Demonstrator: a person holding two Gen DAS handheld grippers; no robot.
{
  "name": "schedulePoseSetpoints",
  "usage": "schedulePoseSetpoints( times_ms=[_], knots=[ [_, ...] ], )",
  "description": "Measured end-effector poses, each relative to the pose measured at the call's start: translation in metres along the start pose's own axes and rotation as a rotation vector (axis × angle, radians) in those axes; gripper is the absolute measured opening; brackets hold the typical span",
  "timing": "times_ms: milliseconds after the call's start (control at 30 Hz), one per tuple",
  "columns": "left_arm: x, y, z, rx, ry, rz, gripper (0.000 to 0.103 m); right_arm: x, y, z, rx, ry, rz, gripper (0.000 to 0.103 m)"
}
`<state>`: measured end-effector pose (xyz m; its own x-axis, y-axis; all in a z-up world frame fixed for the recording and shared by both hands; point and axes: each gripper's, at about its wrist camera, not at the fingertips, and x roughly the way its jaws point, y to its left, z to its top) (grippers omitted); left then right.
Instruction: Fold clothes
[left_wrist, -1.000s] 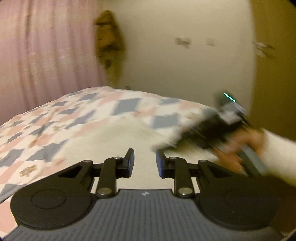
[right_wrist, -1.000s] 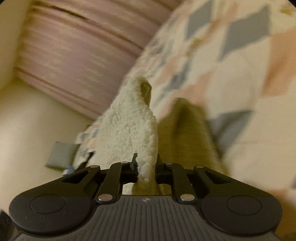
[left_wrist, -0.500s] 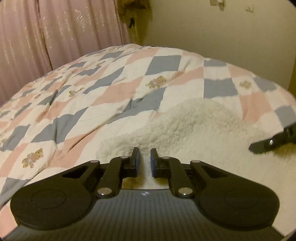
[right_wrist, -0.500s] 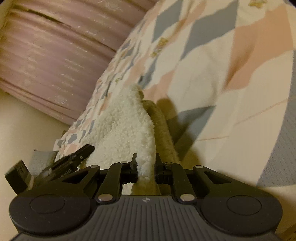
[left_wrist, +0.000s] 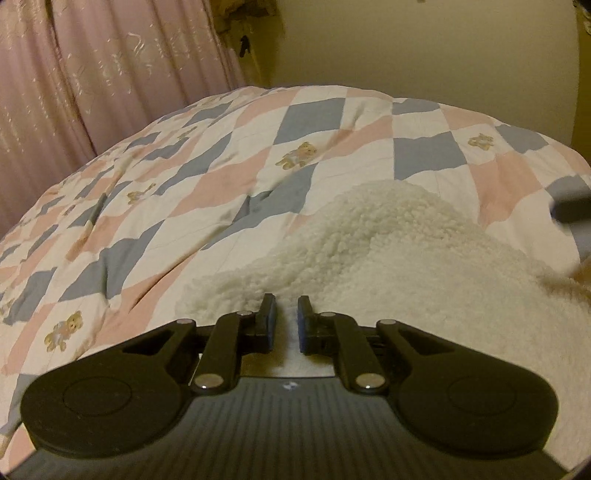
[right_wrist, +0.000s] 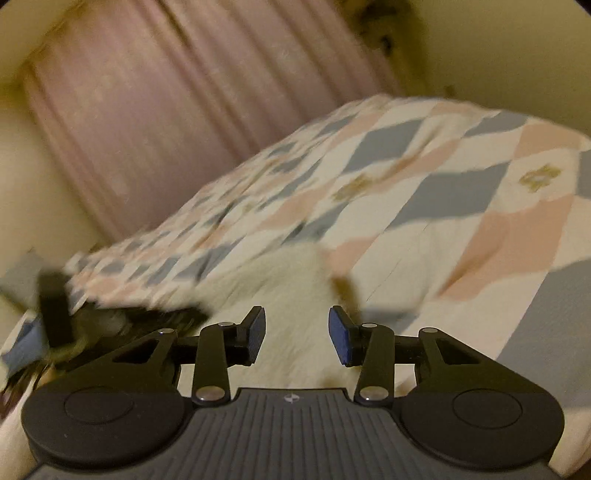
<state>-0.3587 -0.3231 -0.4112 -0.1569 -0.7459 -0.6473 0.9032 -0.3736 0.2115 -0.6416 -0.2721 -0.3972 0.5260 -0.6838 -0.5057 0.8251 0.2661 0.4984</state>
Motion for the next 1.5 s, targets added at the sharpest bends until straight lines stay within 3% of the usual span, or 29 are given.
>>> schedulePoseSetpoints(
  times_ms=[100, 233, 500, 633, 667, 700, 733, 867, 1033, 1100, 1167, 1233, 1300, 1367, 1433, 1500],
  knots=[
    [0.000, -0.005, 0.000, 0.012, -0.003, -0.010, 0.007, 0.014, -0.002, -0.033, 0.018, 0.122, -0.032, 0.042],
    [-0.006, -0.008, -0.003, 0.038, -0.013, -0.020, 0.007, -0.011, -0.002, -0.051, 0.072, 0.070, -0.009, 0.042],
    [-0.006, -0.006, -0.003, 0.034, -0.013, -0.026, 0.007, -0.041, -0.066, -0.087, 0.588, 0.127, 0.154, 0.042],
    [-0.008, -0.007, -0.003, 0.046, -0.011, -0.028, 0.007, -0.027, -0.082, -0.098, 0.755, 0.078, 0.233, 0.042],
    [-0.009, -0.007, -0.004, 0.048, -0.011, -0.029, 0.007, -0.021, -0.083, -0.099, 0.783, 0.075, 0.240, 0.041],
    [-0.010, -0.006, -0.004, 0.050, -0.010, -0.031, 0.007, -0.016, -0.083, -0.099, 0.794, 0.083, 0.226, 0.023],
    [-0.011, -0.006, -0.004, 0.052, -0.010, -0.033, 0.007, -0.015, -0.081, -0.099, 0.786, 0.081, 0.212, 0.011],
    [-0.016, -0.006, -0.006, 0.064, -0.018, -0.058, 0.007, -0.041, -0.062, -0.095, 0.620, 0.033, 0.096, 0.006],
    [-0.008, -0.020, -0.007, 0.117, -0.007, -0.036, 0.006, -0.036, -0.052, -0.096, 0.505, 0.069, -0.046, 0.007],
    [-0.003, -0.027, -0.011, 0.156, 0.002, -0.006, 0.006, -0.030, -0.043, -0.091, 0.460, 0.086, -0.082, 0.014],
    [-0.005, -0.027, -0.012, 0.172, 0.003, 0.004, 0.006, -0.044, -0.014, -0.077, 0.270, 0.031, -0.199, 0.023],
    [-0.008, -0.024, -0.012, 0.165, -0.002, -0.007, 0.006, -0.061, 0.021, -0.065, 0.031, -0.075, -0.317, 0.026],
    [-0.009, -0.022, -0.012, 0.155, -0.007, -0.015, 0.006, -0.067, 0.040, -0.056, -0.068, -0.156, -0.300, 0.031],
    [-0.007, -0.021, -0.013, 0.139, -0.014, -0.018, 0.006, -0.052, 0.046, -0.048, -0.099, -0.160, -0.175, 0.033],
    [-0.009, -0.020, -0.011, 0.125, -0.019, -0.018, 0.006, -0.023, 0.048, -0.047, -0.117, -0.102, -0.070, 0.031],
    [-0.019, -0.008, -0.007, 0.062, -0.051, -0.038, 0.008, 0.009, 0.046, -0.053, -0.128, 0.018, -0.092, 0.028]
  ],
)
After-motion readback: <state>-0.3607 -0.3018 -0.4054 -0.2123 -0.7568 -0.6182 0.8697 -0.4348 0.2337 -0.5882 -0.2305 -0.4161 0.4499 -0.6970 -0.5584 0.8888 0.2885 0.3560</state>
